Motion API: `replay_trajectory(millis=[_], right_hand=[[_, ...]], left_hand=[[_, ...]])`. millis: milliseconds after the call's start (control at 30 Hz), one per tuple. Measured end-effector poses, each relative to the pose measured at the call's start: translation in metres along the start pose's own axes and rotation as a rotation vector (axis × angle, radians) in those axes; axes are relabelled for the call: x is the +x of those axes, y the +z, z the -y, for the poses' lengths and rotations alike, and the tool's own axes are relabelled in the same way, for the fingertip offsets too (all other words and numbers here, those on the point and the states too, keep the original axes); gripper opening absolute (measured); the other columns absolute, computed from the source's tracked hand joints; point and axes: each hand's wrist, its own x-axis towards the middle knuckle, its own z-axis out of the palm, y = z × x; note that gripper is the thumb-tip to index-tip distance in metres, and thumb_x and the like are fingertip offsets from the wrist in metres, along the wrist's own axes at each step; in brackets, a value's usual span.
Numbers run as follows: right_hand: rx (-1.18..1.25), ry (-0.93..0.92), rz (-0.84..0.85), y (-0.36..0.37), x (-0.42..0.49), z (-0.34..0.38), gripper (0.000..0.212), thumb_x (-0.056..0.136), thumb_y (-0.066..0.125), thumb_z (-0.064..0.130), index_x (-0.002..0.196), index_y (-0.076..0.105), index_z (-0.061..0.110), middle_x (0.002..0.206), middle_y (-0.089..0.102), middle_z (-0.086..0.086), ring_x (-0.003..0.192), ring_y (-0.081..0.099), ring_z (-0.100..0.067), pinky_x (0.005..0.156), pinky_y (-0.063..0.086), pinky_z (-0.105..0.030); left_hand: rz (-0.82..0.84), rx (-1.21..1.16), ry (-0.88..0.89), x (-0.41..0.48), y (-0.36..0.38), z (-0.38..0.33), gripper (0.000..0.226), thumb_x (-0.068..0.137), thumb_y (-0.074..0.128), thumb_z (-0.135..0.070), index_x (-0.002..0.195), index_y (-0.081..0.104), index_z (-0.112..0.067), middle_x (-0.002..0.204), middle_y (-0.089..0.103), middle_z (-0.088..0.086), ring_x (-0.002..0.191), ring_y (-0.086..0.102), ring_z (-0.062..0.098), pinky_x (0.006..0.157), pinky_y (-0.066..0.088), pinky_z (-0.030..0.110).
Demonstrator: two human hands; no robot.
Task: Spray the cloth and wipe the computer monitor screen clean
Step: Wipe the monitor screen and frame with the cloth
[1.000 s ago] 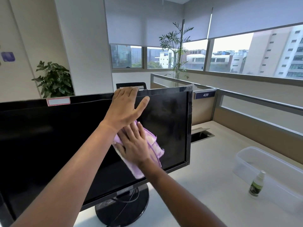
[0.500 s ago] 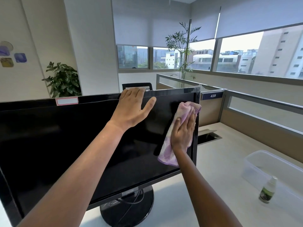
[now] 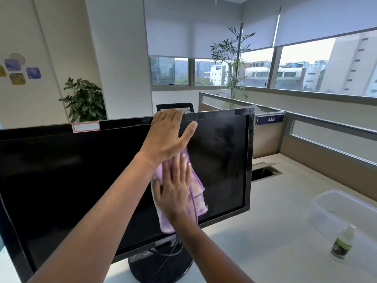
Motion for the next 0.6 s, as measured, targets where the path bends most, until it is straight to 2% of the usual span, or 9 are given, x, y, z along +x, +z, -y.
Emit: replay_trajectory(millis=[67,167,233,300,367,433,533,600], right_hand=[[-0.064,-0.249,0.030,0.003,-0.011,-0.012,0.052,0.096,0.025,0.043,0.142,0.027,0.018,0.150,0.031,-0.006,0.142,0.018,-0.025,0.116,0.020,-0.045],[-0.145,-0.589,0.076,0.000,-0.013,-0.045,0.052,0.094,0.029,0.044,0.142,0.029,0.023,0.147,0.033,-0.001,0.142,0.021,-0.022,0.117,0.013,-0.041],[-0.190,-0.729,0.123,-0.006,-0.008,-0.071,0.052,0.094,0.027,0.045,0.141,0.031,0.025,0.148,0.035,0.003,0.139,0.027,-0.022,0.117,0.013,-0.040],[-0.227,-0.771,0.141,-0.014,-0.003,-0.095,0.050,0.094,0.026,0.046,0.139,0.034,0.026,0.146,0.038,0.003,0.136,0.032,-0.022,0.116,0.015,-0.040],[-0.233,-0.688,0.129,-0.021,0.000,-0.116,0.049,0.094,0.026,0.047,0.136,0.038,0.026,0.141,0.046,0.000,0.133,0.035,-0.023,0.114,0.018,-0.040],[-0.204,-0.498,0.073,-0.027,-0.001,-0.130,0.047,0.094,0.028,0.045,0.134,0.041,0.023,0.135,0.054,-0.005,0.132,0.036,-0.024,0.113,0.021,-0.040],[-0.143,-0.171,-0.019,-0.031,-0.009,-0.137,0.050,0.096,0.025,0.041,0.143,0.026,0.023,0.143,0.038,-0.006,0.144,0.013,-0.017,0.116,0.015,-0.036],[-0.066,0.082,-0.069,-0.030,-0.018,-0.135,0.056,0.094,0.026,0.038,0.147,0.016,0.021,0.149,0.028,-0.010,0.145,0.008,-0.016,0.116,0.016,-0.037]], left_hand=[[-0.007,0.005,0.008,-0.001,-0.001,-0.001,0.069,0.082,0.017,-0.053,0.132,0.038,-0.010,0.138,0.045,0.008,0.131,0.034,0.021,0.112,0.013,0.031],[-0.002,0.011,0.015,-0.002,-0.001,-0.003,0.068,0.082,0.018,-0.053,0.132,0.038,-0.010,0.138,0.044,0.008,0.131,0.034,0.021,0.113,0.014,0.031],[0.000,0.013,0.017,-0.001,0.000,-0.003,0.068,0.083,0.018,-0.053,0.132,0.038,-0.010,0.138,0.044,0.008,0.131,0.034,0.021,0.112,0.014,0.032],[-0.001,0.017,0.016,-0.001,-0.001,-0.002,0.068,0.082,0.018,-0.052,0.133,0.037,-0.010,0.138,0.044,0.007,0.131,0.034,0.021,0.112,0.013,0.031],[0.001,0.025,0.015,0.000,0.000,-0.001,0.069,0.082,0.018,-0.052,0.133,0.036,-0.010,0.139,0.044,0.007,0.132,0.033,0.021,0.112,0.012,0.031],[0.006,0.034,0.014,0.000,0.001,-0.002,0.070,0.082,0.017,-0.053,0.134,0.036,-0.009,0.139,0.043,0.007,0.132,0.033,0.021,0.113,0.012,0.032],[0.008,0.053,0.011,0.000,0.001,-0.002,0.073,0.081,0.015,-0.055,0.134,0.036,-0.009,0.138,0.044,0.007,0.132,0.034,0.021,0.114,0.014,0.034],[0.008,0.048,0.006,0.000,0.001,-0.003,0.071,0.082,0.016,-0.054,0.134,0.036,-0.009,0.138,0.044,0.006,0.132,0.033,0.021,0.113,0.013,0.033]])
